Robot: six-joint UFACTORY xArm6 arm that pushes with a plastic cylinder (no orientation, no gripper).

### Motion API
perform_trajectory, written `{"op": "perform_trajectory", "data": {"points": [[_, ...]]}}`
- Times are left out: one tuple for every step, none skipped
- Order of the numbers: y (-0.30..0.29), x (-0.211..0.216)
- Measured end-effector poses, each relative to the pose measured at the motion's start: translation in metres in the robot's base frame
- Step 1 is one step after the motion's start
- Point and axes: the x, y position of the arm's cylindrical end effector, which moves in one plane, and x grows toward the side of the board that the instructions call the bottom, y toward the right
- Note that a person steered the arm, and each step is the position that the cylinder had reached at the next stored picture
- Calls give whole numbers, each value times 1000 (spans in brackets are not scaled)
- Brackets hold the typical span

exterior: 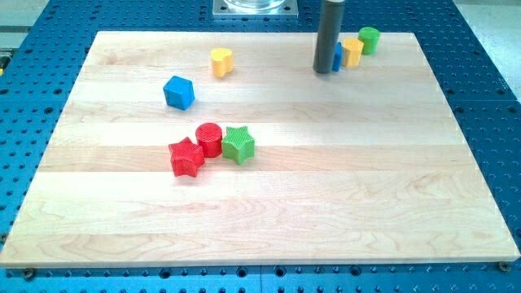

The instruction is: Move the heart into the triangle

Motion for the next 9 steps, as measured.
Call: {"op": "perform_trajectory", "data": {"points": [[2,-5],[-64,26],[-175,52],[-239,37],[-203,2],[-136,-20],[-64,-21],[-72,-15],[-12,-20]]}}
